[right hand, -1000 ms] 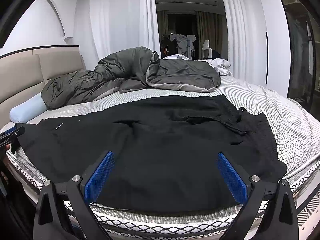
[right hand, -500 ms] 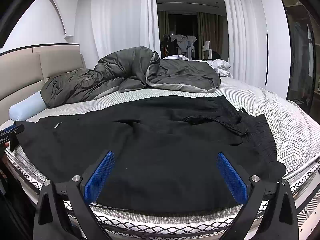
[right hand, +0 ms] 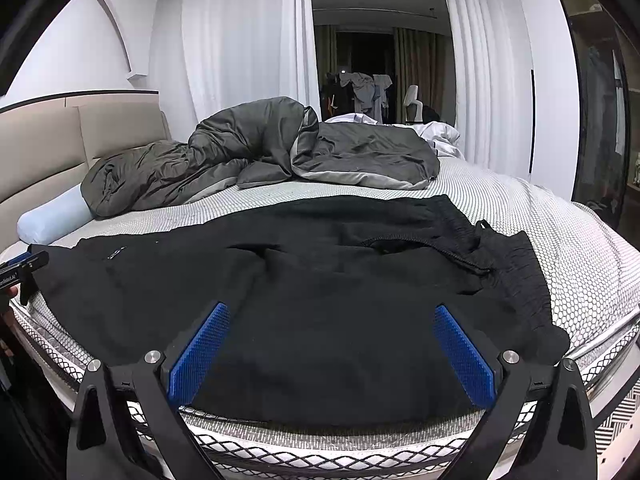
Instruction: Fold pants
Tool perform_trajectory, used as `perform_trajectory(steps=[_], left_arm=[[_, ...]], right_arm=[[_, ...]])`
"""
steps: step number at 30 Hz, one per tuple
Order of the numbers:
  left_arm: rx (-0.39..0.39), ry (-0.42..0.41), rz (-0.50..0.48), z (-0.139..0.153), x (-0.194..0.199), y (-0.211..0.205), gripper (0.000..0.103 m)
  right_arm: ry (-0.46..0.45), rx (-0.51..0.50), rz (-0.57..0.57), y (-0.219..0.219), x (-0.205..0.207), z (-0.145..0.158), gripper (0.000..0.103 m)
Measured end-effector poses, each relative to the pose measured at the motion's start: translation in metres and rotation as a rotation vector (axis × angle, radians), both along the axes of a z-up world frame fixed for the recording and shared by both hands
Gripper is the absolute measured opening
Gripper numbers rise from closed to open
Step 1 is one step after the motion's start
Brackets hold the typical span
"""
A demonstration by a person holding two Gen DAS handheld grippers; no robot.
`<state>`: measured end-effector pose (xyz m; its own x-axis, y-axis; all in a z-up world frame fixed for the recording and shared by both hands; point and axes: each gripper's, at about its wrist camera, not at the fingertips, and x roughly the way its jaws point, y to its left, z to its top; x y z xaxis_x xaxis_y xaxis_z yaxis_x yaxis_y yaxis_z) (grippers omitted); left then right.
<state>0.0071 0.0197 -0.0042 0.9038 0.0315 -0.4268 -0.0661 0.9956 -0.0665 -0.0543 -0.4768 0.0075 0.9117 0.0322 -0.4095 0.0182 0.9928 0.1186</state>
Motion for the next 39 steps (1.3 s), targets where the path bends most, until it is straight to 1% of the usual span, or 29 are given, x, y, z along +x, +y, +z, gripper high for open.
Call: perform_trajectory(steps=[4,7,11,15,18,20,21,23,24,25,29,32,33,35,37,39], left_arm=[[-0.035,0.029,0.027,0.002,-0.005,0.014,0.102],[-0.068,0.059,0.084,0.004,-0.014,0.034,0.102],[-0.09,0.094,0.2,0.006,-0.032,0.073,0.102],[-0.134,0.114,0.271,0.007,-0.043,0.115,0.102],[-0.184,0.203,0.272,0.0,-0.034,0.137,0.102],[-0.277,0.229,0.244,-0.006,-0.032,0.151,0.101],[-0.321,0.245,0.234,-0.01,-0.033,0.158,0.098],[-0.414,0.278,0.22,-0.018,-0.037,0.173,0.089],[-0.446,0.289,0.206,-0.021,-0.04,0.177,0.083],[-0.479,0.294,0.188,-0.023,-0.045,0.181,0.08],[-0.616,0.306,0.119,-0.028,-0.059,0.187,0.08],[-0.747,0.319,0.095,-0.037,-0.046,0.187,0.081],[-0.796,0.323,0.105,-0.044,-0.039,0.192,0.081],[-0.866,0.291,0.117,-0.052,-0.028,0.201,0.08],[-0.92,0.265,0.138,-0.057,-0.019,0.212,0.079],[-0.935,0.255,0.123,-0.058,-0.017,0.215,0.079]], right_arm=[[0.006,-0.004,0.005,0.001,0.0,0.0,0.103],[0.006,-0.005,0.016,0.003,-0.002,0.002,0.103],[0.016,0.059,0.038,-0.004,-0.003,0.006,0.103],[0.024,0.119,0.019,-0.017,0.0,0.011,0.103],[0.032,0.16,0.004,-0.026,0.0,0.012,0.103],[0.034,0.177,-0.004,-0.029,0.0,0.013,0.103],[0.038,0.18,-0.011,-0.03,0.001,0.013,0.103],[0.037,0.179,-0.02,-0.031,0.001,0.015,0.103],[0.036,0.179,-0.024,-0.031,0.0,0.016,0.103],[0.035,0.177,-0.025,-0.031,0.0,0.017,0.103],[0.025,0.174,-0.051,-0.033,-0.004,0.02,0.103],[0.021,0.203,-0.06,-0.035,-0.004,0.021,0.103],[0.017,0.212,-0.062,-0.035,-0.003,0.023,0.103],[0.014,0.214,-0.065,-0.034,-0.002,0.025,0.103],[0.017,0.203,-0.07,-0.034,0.0,0.027,0.103],[0.02,0.193,-0.077,-0.034,0.0,0.028,0.103]])
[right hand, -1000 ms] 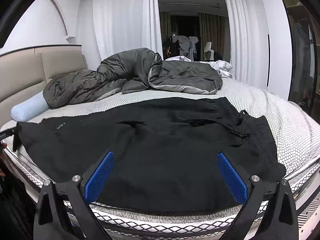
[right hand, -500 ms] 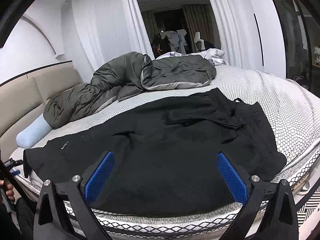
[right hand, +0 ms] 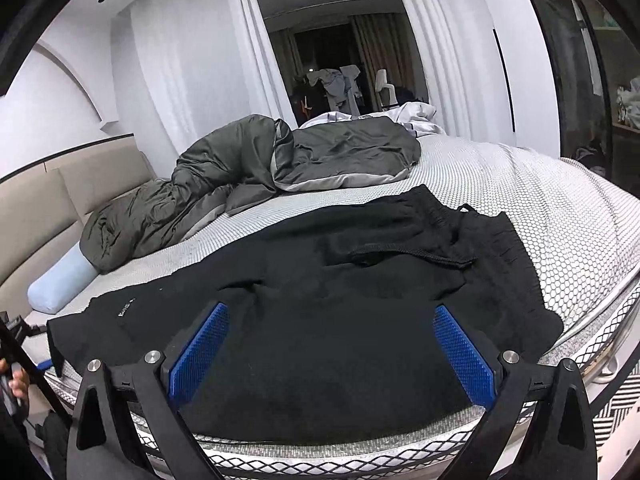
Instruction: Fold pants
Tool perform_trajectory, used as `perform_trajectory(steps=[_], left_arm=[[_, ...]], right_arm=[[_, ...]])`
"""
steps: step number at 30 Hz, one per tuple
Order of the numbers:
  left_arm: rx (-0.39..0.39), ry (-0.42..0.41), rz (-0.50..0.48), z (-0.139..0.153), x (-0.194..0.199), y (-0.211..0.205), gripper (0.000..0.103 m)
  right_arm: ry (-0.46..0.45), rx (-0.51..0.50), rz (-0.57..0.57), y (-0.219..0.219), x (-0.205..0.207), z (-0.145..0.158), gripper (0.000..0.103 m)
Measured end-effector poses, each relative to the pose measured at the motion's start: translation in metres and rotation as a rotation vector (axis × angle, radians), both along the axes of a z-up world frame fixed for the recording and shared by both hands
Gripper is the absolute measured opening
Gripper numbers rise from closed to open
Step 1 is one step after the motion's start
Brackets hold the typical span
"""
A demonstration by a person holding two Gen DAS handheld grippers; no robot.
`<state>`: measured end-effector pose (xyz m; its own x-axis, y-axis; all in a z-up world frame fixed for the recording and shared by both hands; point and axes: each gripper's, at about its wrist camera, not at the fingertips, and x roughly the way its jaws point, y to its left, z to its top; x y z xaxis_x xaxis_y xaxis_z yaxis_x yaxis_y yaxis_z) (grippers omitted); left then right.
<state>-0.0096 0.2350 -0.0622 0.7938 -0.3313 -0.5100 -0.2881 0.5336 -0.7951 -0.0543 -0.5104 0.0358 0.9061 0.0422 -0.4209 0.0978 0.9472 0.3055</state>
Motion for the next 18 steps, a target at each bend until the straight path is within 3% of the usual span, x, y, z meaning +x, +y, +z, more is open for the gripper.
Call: perform_trajectory(steps=[2,6,10,12,15,18], left_arm=[[-0.001,0.024,-0.02,-0.004,0.003,0.001,0.079],[-0.109,0.074,-0.065,-0.012,0.007,-0.004,0.079],[-0.178,0.077,-0.105,-0.02,0.001,-0.02,0.081],[-0.242,0.058,-0.065,-0.025,0.002,-0.023,0.081],[-0.243,0.018,-0.015,-0.024,0.008,-0.022,0.081],[-0.211,-0.028,-0.035,-0.016,0.006,-0.026,0.081]], right_arm=[[0.005,-0.011,-0.01,0.0,-0.002,0.001,0.103],[0.011,-0.021,-0.03,-0.004,-0.004,0.002,0.103],[0.015,-0.015,-0.033,-0.007,-0.003,0.0,0.103],[0.016,-0.006,-0.028,-0.006,0.0,-0.002,0.103],[0.019,-0.013,-0.02,-0.003,0.002,-0.001,0.103],[0.014,-0.07,-0.03,0.003,-0.001,0.002,0.103]])
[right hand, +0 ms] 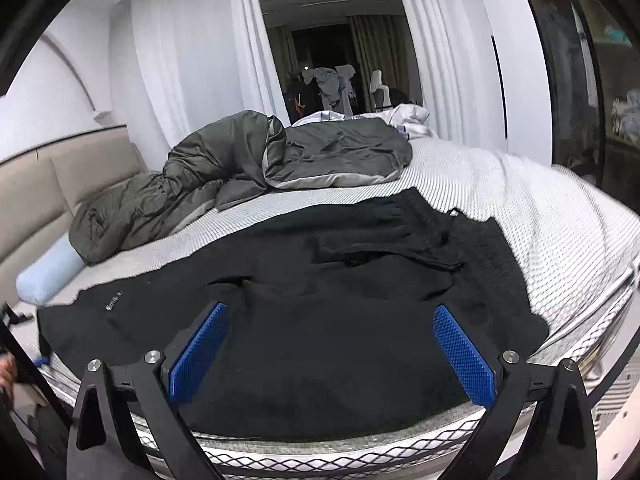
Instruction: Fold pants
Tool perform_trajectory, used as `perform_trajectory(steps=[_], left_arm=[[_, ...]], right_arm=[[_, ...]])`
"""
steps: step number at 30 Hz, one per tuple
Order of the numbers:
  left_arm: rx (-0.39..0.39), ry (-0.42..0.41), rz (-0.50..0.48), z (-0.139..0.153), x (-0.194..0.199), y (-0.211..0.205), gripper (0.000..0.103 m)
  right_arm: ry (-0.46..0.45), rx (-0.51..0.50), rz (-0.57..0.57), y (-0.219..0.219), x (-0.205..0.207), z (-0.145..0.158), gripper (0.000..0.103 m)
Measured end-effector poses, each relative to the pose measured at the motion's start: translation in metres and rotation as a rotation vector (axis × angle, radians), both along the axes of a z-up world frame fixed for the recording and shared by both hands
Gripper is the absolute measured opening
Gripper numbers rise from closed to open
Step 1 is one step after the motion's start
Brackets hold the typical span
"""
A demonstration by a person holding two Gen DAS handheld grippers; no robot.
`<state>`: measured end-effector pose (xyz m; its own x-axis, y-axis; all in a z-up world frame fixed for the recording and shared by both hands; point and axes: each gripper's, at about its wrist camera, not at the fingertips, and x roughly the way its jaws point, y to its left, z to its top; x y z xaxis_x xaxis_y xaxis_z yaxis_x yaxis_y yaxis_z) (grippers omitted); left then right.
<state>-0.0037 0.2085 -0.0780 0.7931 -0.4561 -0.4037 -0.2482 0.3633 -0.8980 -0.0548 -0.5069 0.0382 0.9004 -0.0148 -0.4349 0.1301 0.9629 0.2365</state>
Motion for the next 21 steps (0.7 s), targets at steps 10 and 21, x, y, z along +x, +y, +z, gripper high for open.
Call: perform_trajectory(steps=[10,21], left_arm=[[-0.012,0.031,0.137,-0.005,0.026,0.028,0.077],[0.492,0.072,0.218,0.034,0.0,0.058,0.004]], right_arm=[[0.003,-0.005,-0.015,-0.004,0.003,0.0,0.103],[0.018,-0.044,-0.042,-0.008,0.008,-0.001,0.103]])
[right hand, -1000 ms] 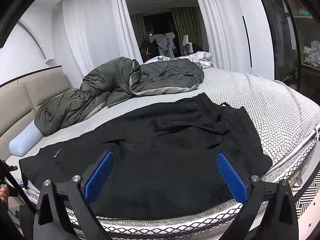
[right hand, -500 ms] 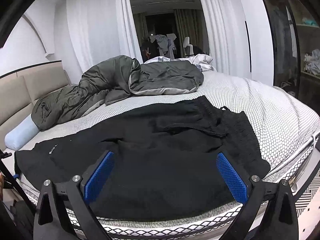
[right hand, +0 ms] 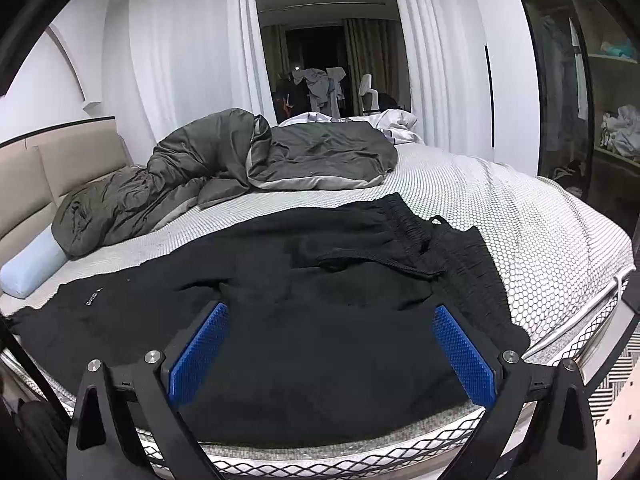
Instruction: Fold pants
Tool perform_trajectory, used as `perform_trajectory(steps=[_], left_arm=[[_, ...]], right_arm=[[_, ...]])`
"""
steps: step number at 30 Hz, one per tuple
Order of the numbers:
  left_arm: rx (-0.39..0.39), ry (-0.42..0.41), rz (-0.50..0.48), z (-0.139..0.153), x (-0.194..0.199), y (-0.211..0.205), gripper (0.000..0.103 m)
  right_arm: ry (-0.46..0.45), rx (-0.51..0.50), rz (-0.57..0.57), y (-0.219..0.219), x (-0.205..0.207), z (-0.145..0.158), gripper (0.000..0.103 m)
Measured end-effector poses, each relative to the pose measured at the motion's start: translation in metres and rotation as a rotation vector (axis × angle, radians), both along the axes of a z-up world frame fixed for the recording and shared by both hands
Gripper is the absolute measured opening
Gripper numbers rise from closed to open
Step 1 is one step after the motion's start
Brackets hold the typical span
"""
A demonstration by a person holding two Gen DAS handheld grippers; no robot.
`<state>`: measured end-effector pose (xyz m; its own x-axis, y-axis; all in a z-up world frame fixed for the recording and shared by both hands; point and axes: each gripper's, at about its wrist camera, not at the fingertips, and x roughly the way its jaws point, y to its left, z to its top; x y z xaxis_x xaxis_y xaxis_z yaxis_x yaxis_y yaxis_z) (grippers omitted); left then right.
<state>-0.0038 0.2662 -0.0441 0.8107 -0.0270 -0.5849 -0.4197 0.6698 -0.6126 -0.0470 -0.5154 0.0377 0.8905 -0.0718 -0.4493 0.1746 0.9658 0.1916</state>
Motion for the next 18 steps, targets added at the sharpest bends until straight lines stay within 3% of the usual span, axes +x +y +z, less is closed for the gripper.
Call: perform_trajectory(steps=[3,5,6,7,8,9,10,12,15,18], left_arm=[[0.088,0.161,-0.047,-0.017,0.018,0.006,0.014],[0.09,0.19,-0.051,-0.014,0.024,0.008,0.018],[0.125,0.18,-0.058,-0.005,0.026,0.006,0.033],[0.169,0.156,-0.051,0.007,0.023,0.003,0.055],[0.211,0.123,-0.036,0.019,0.015,0.001,0.069],[0.255,0.093,-0.033,0.032,0.013,-0.001,0.09],[0.302,0.068,-0.046,0.045,0.015,-0.004,0.096],[0.374,0.043,-0.103,0.069,0.029,-0.007,0.098],[0.402,0.031,-0.177,0.087,0.069,-0.01,0.101],[0.415,0.109,-0.272,0.092,0.136,-0.015,0.101]], right_arm=[[0.011,-0.006,-0.013,-0.006,0.003,-0.002,0.103],[0.028,0.014,-0.02,-0.012,0.009,-0.002,0.103],[0.038,0.02,-0.025,-0.015,0.011,-0.001,0.103],[0.04,0.021,-0.022,-0.016,0.012,0.0,0.103],[0.037,0.015,-0.016,-0.018,0.011,0.003,0.103],[0.034,0.001,-0.014,-0.02,0.01,0.006,0.103],[0.037,-0.022,-0.007,-0.022,0.011,0.01,0.103],[0.059,-0.057,0.024,-0.026,0.019,0.017,0.103],[0.091,-0.077,0.054,-0.033,0.038,0.024,0.103],[0.113,-0.017,0.097,-0.052,0.064,0.027,0.103]])
